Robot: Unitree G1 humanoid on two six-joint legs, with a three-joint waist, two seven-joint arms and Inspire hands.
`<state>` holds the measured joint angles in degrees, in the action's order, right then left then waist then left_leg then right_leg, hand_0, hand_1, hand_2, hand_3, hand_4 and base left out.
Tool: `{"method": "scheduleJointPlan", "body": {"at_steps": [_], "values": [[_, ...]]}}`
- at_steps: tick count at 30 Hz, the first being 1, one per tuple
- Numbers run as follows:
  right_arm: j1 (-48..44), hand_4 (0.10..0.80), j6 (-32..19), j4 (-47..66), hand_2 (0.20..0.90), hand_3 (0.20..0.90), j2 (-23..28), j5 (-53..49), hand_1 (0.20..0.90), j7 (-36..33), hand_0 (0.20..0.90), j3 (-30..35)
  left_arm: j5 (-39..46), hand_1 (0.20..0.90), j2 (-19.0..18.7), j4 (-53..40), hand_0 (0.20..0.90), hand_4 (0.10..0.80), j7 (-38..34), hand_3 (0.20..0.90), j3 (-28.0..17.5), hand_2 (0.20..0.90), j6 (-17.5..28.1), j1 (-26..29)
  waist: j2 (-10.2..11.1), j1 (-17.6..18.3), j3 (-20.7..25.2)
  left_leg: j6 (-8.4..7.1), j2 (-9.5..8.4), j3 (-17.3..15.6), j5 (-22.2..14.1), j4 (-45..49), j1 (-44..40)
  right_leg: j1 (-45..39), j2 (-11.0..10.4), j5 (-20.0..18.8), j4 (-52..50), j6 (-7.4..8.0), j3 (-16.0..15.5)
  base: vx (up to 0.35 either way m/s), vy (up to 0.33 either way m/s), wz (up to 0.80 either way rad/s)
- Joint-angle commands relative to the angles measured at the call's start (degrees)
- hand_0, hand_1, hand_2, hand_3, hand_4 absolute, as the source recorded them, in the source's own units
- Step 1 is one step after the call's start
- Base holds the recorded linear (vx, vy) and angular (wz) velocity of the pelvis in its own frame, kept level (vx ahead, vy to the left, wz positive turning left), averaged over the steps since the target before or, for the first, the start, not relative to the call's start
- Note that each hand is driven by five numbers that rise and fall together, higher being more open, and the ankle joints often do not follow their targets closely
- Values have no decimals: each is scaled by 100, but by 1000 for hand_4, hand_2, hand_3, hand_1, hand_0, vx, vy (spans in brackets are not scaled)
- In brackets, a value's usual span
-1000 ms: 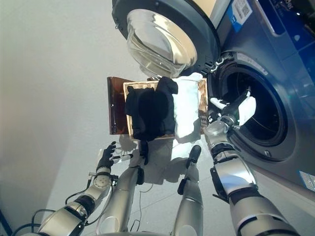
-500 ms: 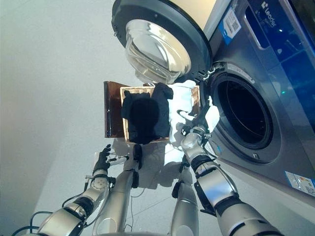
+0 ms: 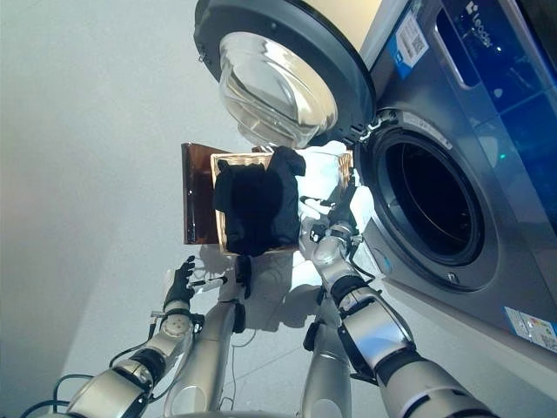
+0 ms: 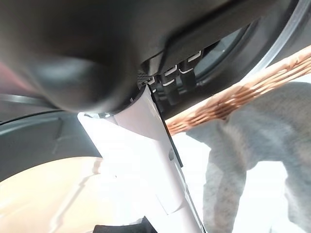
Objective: Pick up the clothes and place them into the washing machine
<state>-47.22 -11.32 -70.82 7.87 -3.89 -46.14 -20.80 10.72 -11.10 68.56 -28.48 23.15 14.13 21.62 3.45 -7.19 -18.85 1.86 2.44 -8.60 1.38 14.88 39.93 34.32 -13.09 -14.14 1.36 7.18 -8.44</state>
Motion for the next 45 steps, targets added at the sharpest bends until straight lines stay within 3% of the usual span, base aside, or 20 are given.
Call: {"method": "scheduleJointPlan", "body": {"at_steps": [1,45], "values": [[-388,800,-305,192,900,900,404,10,900,-117,900,-97,-36,900,8,15,900,800,-243,900,-36,900,171,21,-459,-243,-209,-501,143,290,794,-1807,-913,-392,167,-90,-76,104,51,0,0,0],[-993,800,-74,-166,900,900,53,104,900,551,900,-668,-5,900,-38,-52,900,800,-188,900,56,900,181,109,-518,-383,-370,-508,102,375,888,-1925,-758,-274,190,-134,-35,109,-17,0,0,0]]}}
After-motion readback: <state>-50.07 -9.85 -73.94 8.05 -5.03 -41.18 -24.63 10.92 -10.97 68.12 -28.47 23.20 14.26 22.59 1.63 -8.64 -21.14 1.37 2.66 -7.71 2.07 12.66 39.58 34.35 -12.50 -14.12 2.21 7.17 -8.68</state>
